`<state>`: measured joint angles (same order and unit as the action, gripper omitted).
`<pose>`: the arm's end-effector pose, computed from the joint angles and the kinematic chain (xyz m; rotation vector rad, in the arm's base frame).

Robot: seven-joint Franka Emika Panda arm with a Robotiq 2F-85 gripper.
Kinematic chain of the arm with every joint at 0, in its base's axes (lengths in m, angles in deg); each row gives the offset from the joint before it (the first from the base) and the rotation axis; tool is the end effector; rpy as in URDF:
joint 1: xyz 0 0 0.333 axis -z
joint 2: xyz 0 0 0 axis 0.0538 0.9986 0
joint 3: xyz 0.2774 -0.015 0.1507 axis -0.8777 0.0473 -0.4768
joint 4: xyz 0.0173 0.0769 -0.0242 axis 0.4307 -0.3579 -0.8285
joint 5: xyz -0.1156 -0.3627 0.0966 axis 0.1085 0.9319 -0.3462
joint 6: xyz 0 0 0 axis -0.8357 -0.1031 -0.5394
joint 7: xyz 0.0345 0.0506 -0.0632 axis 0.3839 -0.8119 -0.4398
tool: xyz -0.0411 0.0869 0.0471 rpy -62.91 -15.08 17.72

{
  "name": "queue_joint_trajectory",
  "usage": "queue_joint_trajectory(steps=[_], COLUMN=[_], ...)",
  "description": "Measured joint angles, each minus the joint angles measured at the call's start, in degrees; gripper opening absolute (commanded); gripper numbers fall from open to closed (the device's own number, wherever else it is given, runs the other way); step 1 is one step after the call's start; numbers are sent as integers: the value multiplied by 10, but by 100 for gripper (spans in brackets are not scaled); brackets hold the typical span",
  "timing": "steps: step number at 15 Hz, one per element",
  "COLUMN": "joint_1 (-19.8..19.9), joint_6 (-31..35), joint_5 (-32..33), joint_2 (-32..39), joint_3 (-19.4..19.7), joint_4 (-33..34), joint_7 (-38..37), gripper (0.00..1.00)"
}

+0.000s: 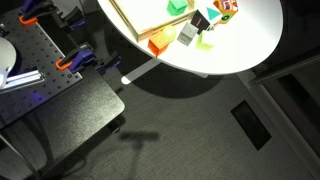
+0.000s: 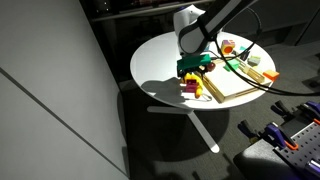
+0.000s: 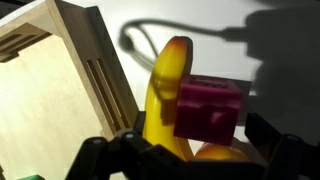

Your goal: Pick up the objects on the left side of the tray and place them in the tray starting with the mulberry pink block then the yellow round fruit and finally the blue block

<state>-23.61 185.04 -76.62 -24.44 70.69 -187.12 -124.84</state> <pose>0.5903 0.2154 0.1680 2.8508 -0.7668 -0.1626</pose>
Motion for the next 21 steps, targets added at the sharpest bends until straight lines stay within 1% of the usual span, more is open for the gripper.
queue_joint_trajectory(steps=[12,13,14,15,16,18,19,21], joint_1=[0,0,0,0,-1,-1,-1,-1], joint_6=[1,1,1,2,3,7,7,7], joint_5=[0,0,0,0,0,0,0,0], joint_2=[10,10,11,12,13,14,14,13], joint_3=[4,4,5,5,5,5,5,5], joint_4=[-1,-1,-1,-1,-1,-1,-1,-1], joint_7=[-2,-2,-2,-2,-2,-4,-4,-5], gripper=[100,84,73,66,56,40,33,30])
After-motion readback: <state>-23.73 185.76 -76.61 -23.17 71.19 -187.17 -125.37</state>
